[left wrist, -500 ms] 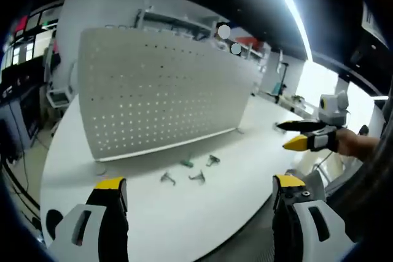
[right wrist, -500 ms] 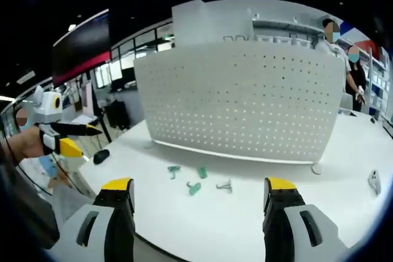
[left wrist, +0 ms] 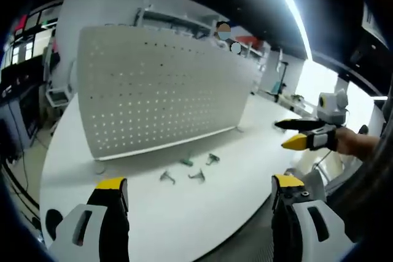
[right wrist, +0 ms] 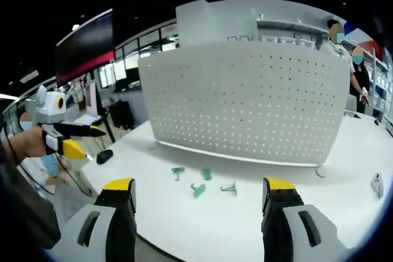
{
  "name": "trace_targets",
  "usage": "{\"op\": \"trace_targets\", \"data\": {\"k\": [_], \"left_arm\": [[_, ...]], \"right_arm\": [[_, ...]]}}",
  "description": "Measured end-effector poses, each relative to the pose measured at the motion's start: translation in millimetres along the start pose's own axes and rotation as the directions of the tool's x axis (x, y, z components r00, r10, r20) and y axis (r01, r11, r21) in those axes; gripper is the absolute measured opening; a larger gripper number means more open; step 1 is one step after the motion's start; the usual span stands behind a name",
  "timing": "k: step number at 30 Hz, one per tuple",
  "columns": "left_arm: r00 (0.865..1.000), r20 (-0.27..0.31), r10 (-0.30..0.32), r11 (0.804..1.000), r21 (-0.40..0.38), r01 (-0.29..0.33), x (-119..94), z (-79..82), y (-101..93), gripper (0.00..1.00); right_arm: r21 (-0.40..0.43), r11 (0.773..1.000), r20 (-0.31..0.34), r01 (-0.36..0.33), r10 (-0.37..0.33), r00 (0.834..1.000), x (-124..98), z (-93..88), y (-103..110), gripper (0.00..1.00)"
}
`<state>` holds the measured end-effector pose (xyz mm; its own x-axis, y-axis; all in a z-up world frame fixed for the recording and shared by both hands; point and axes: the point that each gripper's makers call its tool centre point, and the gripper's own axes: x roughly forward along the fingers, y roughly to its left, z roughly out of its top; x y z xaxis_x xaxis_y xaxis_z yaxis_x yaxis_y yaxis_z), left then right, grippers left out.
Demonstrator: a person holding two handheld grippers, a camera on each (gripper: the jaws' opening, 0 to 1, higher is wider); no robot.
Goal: Insert the hook assembly into the mounting plate slot until the hook locks in place.
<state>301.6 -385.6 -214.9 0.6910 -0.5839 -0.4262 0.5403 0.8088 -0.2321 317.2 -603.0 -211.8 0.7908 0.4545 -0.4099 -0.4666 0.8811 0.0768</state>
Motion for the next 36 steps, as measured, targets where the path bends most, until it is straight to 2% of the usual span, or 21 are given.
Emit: {"op": "trace_targets", "data": {"k": [36], "left_arm": [[1.0,-0.017,-0.001,1.0,0.0,0.001,3.6,-7.1,2.7,0.97]], "right_arm": [[0.017,1.0,-0.007,0.002,-0.002,1.0,1.6,-4.9,-4.0,0.84]]}}
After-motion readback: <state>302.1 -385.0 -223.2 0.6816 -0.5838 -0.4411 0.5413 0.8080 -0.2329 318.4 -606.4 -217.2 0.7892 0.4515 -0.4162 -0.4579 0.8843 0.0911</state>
